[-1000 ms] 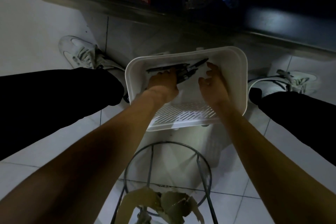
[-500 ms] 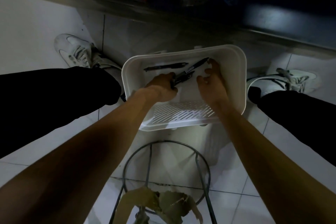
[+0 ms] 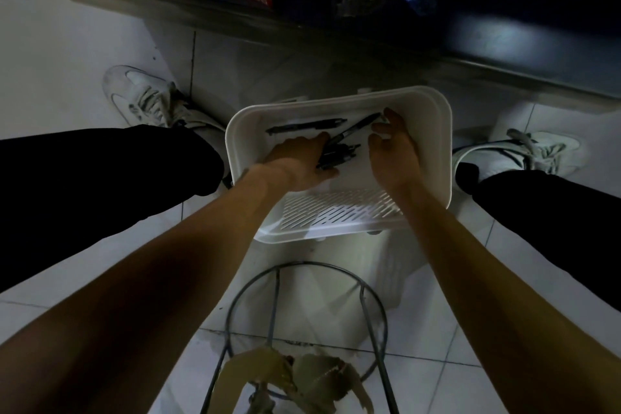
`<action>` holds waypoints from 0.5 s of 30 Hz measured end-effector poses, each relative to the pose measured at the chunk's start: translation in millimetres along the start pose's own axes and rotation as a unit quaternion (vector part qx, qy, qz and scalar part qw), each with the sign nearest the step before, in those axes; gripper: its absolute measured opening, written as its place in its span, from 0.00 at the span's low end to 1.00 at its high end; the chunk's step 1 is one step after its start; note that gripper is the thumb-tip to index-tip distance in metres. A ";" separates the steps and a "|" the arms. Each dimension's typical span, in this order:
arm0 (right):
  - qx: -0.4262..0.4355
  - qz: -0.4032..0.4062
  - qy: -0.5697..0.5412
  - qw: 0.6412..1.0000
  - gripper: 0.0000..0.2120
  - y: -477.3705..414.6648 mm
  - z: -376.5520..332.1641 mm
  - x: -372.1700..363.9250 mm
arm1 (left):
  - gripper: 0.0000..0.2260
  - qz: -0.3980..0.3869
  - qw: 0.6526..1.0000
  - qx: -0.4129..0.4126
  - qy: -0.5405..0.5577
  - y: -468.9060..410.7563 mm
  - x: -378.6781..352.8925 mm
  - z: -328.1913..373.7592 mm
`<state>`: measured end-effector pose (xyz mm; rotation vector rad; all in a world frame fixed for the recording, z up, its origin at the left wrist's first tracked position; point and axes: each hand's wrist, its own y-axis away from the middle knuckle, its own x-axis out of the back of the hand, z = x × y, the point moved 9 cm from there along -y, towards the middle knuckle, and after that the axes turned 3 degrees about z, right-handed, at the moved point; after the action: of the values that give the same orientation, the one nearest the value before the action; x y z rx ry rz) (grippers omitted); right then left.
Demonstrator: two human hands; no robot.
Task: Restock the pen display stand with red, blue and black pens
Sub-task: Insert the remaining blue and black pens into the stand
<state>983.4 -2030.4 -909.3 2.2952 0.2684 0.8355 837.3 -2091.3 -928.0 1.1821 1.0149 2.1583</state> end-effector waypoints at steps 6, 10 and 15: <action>-0.019 -0.017 0.005 1.000 0.18 -9.9 6.5 -2.6 | 0.23 0.081 0.996 -0.011 -0.032 0.7 9.9 2.7; -0.010 -0.001 0.004 1.000 0.15 -4.2 5.5 2.6 | 0.24 0.122 0.991 -0.029 -0.034 4.7 21.7 7.6; 0.000 -0.026 0.028 0.999 0.07 -4.7 5.7 -3.4 | 0.21 0.118 0.989 -0.008 -0.093 3.0 29.3 5.4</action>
<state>984.5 -2031.2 -917.3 2.2572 0.3500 0.8733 826.7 -2070.8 -909.0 1.5303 0.8101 2.1733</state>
